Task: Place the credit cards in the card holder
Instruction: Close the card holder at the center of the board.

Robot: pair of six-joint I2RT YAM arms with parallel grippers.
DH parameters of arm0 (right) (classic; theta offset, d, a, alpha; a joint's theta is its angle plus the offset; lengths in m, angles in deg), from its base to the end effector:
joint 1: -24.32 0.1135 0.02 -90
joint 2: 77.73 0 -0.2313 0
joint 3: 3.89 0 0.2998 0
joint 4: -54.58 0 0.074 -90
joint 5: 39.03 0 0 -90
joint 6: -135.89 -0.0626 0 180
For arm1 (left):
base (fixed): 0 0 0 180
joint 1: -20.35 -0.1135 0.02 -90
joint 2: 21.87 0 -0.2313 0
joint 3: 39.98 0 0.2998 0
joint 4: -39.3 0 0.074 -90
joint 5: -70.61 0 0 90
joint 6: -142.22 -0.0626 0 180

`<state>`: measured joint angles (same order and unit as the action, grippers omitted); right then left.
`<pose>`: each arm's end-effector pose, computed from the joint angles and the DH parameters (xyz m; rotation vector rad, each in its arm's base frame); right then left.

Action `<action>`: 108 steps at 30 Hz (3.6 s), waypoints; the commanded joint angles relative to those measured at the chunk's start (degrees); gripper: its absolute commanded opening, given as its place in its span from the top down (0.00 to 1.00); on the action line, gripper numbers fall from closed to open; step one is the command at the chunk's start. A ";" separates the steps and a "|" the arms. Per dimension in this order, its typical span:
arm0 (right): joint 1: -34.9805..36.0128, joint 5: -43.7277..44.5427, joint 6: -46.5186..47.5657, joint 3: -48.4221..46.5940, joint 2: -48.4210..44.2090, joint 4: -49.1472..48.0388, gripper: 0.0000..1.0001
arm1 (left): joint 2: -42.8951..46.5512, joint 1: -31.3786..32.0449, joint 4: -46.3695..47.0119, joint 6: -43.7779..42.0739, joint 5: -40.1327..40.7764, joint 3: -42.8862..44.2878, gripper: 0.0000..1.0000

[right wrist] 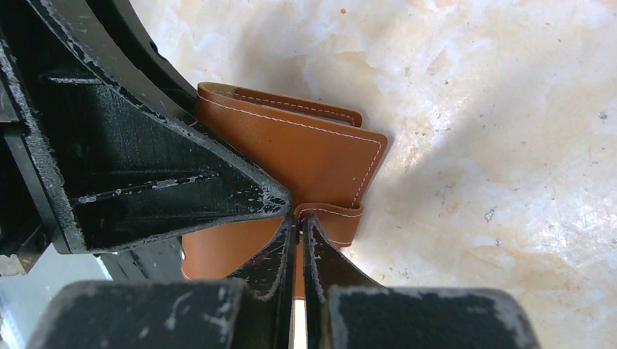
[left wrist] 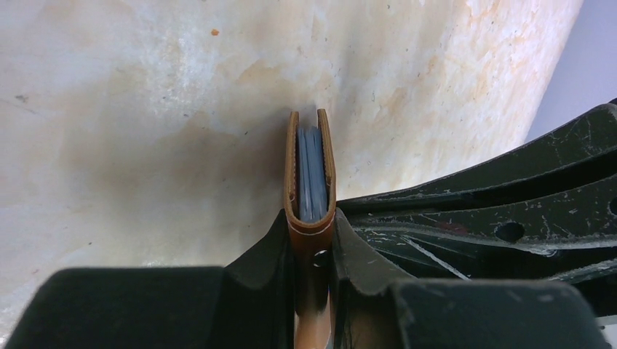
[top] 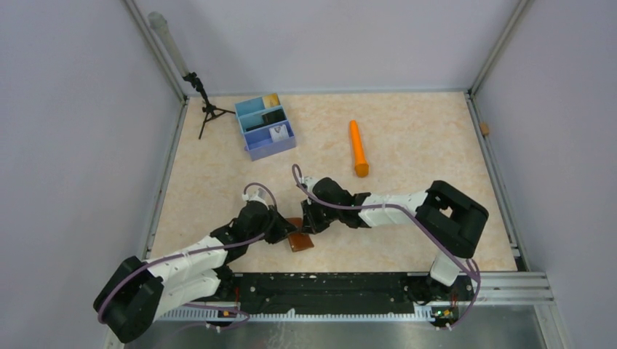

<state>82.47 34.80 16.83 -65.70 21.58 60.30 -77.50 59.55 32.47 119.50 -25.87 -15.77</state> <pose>0.1926 0.3430 0.0674 -0.7909 2.4253 1.0215 0.1910 -0.1649 0.0638 -0.5365 2.4268 -1.0496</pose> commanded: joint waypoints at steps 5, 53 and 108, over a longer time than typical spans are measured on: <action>9.78 -6.37 -5.11 -1.66 5.65 -9.69 1.00 | 4.49 1.36 23.42 9.07 -1.14 -1.20 1.00; 18.11 3.06 -2.42 -3.97 -1.43 4.46 1.00 | 21.52 1.10 21.14 20.41 9.78 -12.15 1.00; 2.68 9.12 -5.71 -1.01 -6.02 6.21 0.73 | 8.54 0.77 -11.64 -6.55 4.92 5.61 1.00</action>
<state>85.61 46.43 11.78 -67.38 14.78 70.51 -69.98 60.52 19.53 113.54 -21.43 -12.56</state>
